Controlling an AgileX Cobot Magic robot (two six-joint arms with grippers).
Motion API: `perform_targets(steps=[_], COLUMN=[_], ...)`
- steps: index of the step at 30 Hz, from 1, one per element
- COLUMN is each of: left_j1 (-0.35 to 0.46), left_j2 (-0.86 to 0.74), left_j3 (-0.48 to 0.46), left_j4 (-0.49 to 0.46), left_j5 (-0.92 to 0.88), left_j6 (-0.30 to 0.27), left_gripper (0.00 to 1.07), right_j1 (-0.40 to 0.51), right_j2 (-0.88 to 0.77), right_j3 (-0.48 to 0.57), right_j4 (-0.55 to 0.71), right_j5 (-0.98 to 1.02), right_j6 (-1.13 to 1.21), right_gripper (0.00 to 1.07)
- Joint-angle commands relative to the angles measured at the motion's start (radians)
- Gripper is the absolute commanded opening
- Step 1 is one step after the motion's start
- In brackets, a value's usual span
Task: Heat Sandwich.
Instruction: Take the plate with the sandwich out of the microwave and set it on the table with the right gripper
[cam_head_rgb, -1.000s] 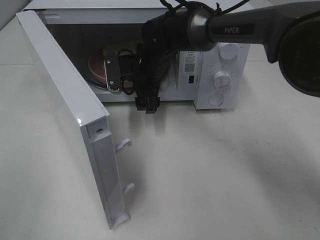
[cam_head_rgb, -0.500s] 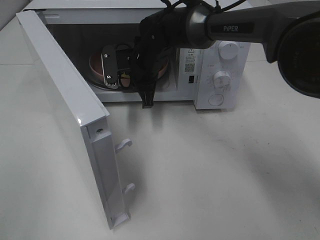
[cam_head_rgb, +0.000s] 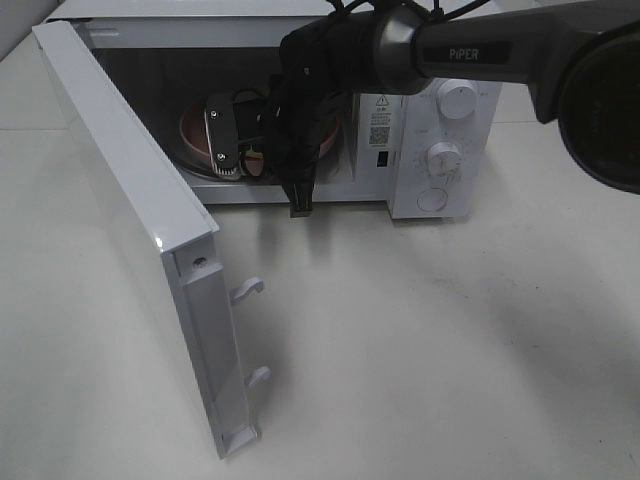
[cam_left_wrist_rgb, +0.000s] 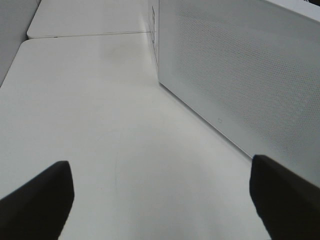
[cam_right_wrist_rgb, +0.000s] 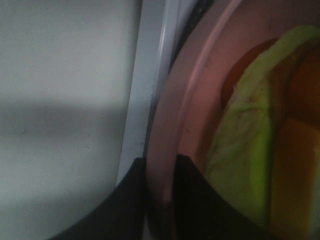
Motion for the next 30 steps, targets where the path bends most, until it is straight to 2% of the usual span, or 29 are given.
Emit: perform_targets(steps=[1, 7, 11, 17, 30], left_j1=[0.002, 0.002, 0.002, 0.002, 0.002], left_j2=[-0.022, -0.022, -0.022, -0.022, -0.022], left_j3=[0.004, 0.004, 0.004, 0.004, 0.004], left_j4=[-0.002, -0.002, -0.002, -0.002, -0.002], left_j5=[-0.003, -0.003, -0.003, -0.003, -0.003], left_j6=[-0.005, -0.005, -0.005, -0.005, -0.005], left_gripper=[0.89, 0.89, 0.89, 0.89, 0.89], right_j1=[-0.003, -0.003, -0.003, -0.003, 0.000], right_j2=[-0.007, -0.040, -0.080, -0.174, -0.320], right_j3=[0.009, 0.013, 0.063, 0.212, 0.390], right_j4=[0.028, 0.030, 0.028, 0.027, 0.083], right_j5=[0.102, 0.119, 0.103, 0.031, -0.056], right_j6=[-0.030, -0.113, -0.164, -0.289, -0.461], right_gripper=[0.00, 0.00, 0.00, 0.00, 0.00])
